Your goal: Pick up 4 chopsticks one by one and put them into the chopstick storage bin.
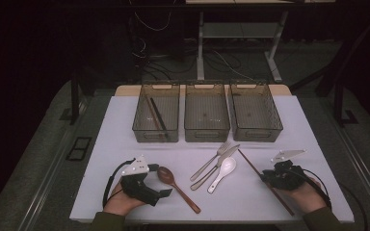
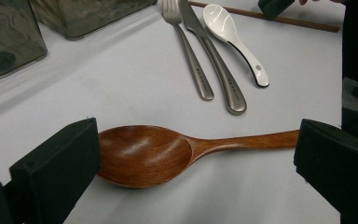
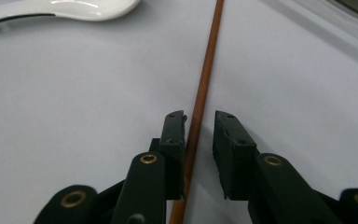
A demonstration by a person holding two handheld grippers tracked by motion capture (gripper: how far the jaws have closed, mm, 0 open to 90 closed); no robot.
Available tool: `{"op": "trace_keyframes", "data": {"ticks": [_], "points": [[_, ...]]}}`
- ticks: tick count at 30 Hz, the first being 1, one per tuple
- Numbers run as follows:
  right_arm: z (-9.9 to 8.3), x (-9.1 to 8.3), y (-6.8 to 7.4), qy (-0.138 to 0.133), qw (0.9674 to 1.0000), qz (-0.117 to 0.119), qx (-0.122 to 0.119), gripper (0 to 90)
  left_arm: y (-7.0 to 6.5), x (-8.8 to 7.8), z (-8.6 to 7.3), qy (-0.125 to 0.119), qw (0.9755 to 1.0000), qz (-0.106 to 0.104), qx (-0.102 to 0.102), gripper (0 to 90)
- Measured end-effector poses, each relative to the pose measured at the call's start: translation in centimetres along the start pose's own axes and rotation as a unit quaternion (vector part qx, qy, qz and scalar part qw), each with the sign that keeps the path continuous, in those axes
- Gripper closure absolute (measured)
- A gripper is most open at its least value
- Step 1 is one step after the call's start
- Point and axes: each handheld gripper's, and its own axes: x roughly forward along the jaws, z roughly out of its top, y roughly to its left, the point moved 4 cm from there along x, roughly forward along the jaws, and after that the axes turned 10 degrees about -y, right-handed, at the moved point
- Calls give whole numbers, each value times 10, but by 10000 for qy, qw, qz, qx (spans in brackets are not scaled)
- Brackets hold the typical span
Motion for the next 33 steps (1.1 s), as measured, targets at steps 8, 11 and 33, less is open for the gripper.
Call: {"op": "trace_keyframes", "data": {"ticks": [8,11,33], "points": [[-7,-3,2,65,10000,-10,-47,790,0,0,0,4,10000,5,-9,0],[-7,-2,3,103,9999,-67,-88,812,0,0,0,1,10000,3,-3,0],[-8,-13,-16,-5,9999,104,58,841,0,0,0,6,10000,-1,5,0]]}}
